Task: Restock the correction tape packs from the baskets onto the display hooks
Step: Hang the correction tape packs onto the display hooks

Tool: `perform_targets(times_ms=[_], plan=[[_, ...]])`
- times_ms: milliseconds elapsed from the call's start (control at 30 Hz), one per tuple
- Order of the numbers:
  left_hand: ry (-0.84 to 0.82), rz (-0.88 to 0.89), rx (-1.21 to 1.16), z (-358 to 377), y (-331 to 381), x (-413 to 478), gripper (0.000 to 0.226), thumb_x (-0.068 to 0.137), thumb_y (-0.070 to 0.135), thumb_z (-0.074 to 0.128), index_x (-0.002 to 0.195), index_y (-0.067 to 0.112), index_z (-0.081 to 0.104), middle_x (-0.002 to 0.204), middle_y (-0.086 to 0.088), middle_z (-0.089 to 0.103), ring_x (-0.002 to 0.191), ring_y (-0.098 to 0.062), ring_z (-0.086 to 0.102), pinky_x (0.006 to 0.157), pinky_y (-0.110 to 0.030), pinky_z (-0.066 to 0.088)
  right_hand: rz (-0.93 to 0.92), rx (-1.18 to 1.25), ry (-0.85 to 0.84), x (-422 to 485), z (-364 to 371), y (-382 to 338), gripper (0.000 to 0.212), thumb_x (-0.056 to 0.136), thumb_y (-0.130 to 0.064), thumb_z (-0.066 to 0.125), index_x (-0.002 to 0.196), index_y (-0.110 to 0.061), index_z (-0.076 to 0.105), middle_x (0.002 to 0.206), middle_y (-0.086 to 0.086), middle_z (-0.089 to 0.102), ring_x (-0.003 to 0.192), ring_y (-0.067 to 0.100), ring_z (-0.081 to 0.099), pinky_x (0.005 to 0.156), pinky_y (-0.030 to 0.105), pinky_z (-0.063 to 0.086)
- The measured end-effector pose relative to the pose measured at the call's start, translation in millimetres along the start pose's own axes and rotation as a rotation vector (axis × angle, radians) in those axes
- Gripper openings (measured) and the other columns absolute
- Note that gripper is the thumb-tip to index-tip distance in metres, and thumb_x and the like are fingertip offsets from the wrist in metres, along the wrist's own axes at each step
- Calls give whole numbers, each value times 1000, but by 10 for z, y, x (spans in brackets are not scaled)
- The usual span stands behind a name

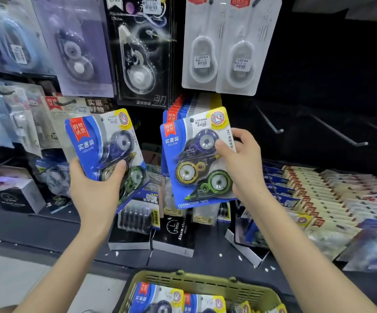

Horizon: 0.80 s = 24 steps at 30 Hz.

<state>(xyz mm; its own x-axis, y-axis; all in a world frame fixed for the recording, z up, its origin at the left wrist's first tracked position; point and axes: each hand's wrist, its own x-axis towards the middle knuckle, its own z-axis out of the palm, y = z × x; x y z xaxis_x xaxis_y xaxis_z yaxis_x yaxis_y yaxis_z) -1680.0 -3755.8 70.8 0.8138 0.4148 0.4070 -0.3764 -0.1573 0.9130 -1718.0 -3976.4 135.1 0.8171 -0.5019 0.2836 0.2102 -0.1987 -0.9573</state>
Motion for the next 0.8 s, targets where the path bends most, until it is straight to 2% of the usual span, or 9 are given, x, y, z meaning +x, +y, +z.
perform_targets(times_ms=[67, 200, 300, 433, 533, 600, 633, 700, 800], plan=[[8, 0, -11, -10, -6, -11, 40, 82, 22, 79, 111, 24, 51, 98, 23, 61, 95, -9, 60, 90, -31, 48, 20, 20, 12, 20, 27, 43, 19, 93, -9, 62, 103, -23, 54, 96, 4, 72, 94, 25, 70, 87, 51, 56], [30, 1, -27, -33, 12, -29, 43, 82, 21, 78, 117, 19, 53, 101, 15, 61, 87, -1, 56, 84, -17, 45, 66, 19, 18, 84, 134, 189, 16, 95, -13, 60, 103, -25, 53, 98, 2, 71, 93, 20, 68, 90, 47, 55], [35, -17, -32, -78, 9, -13, 41, 82, 23, 79, 110, 28, 50, 99, 21, 60, 89, 1, 59, 90, -30, 49, -16, -206, 41, 109, 190, 368, 12, 96, -25, 57, 107, -29, 56, 94, -10, 67, 88, 14, 64, 83, 42, 53], [12, -27, -53, -168, 8, 1, 40, 81, 25, 81, 98, 44, 50, 97, 21, 63, 94, -9, 65, 92, -42, 54, -77, -507, 97, 92, 131, 491, 34, 96, -42, 55, 122, -21, 53, 88, -6, 64, 83, 18, 62, 59, 29, 36], [-53, -26, -99, -255, 64, -9, 43, 80, 18, 81, 110, 35, 55, 102, 22, 65, 92, 2, 64, 87, -30, 54, -54, -704, 166, 36, 58, 504, 55, 91, -54, 58, 133, -19, 46, 108, -2, 62, 97, 20, 60, 69, 30, 38], [-147, -61, -186, -308, 97, 4, 48, 76, 14, 81, 115, 28, 58, 106, 16, 70, 96, -2, 67, 81, -24, 57, -136, -674, 217, -125, 24, 466, 55, 88, -54, 61, 130, -21, 48, 111, -4, 61, 100, 19, 60, 75, 34, 44], [-207, -85, -234, -333, 95, 8, 48, 72, 15, 80, 113, 29, 60, 106, 14, 73, 96, -5, 69, 78, -23, 58, -179, -609, 199, -226, 20, 416, 51, 87, -53, 63, 125, -23, 50, 105, -7, 62, 96, 16, 60, 77, 36, 47], [-330, -142, -328, -372, 80, -5, 52, 62, 26, 83, 109, 31, 63, 104, 12, 75, 93, -8, 71, 72, -22, 58, -150, -451, 20, -425, 42, 287, 44, 83, -55, 65, 116, -29, 51, 96, -13, 62, 88, 8, 59, 80, 35, 50], [-493, -179, -349, -375, 74, -102, 82, 39, 49, 96, 111, 25, 65, 103, 6, 76, 88, -10, 72, 71, -23, 58, 6, -336, -319, -665, 164, 141, 47, 74, -61, 72, 109, -37, 52, 91, -15, 63, 82, 1, 59, 81, 30, 51]])
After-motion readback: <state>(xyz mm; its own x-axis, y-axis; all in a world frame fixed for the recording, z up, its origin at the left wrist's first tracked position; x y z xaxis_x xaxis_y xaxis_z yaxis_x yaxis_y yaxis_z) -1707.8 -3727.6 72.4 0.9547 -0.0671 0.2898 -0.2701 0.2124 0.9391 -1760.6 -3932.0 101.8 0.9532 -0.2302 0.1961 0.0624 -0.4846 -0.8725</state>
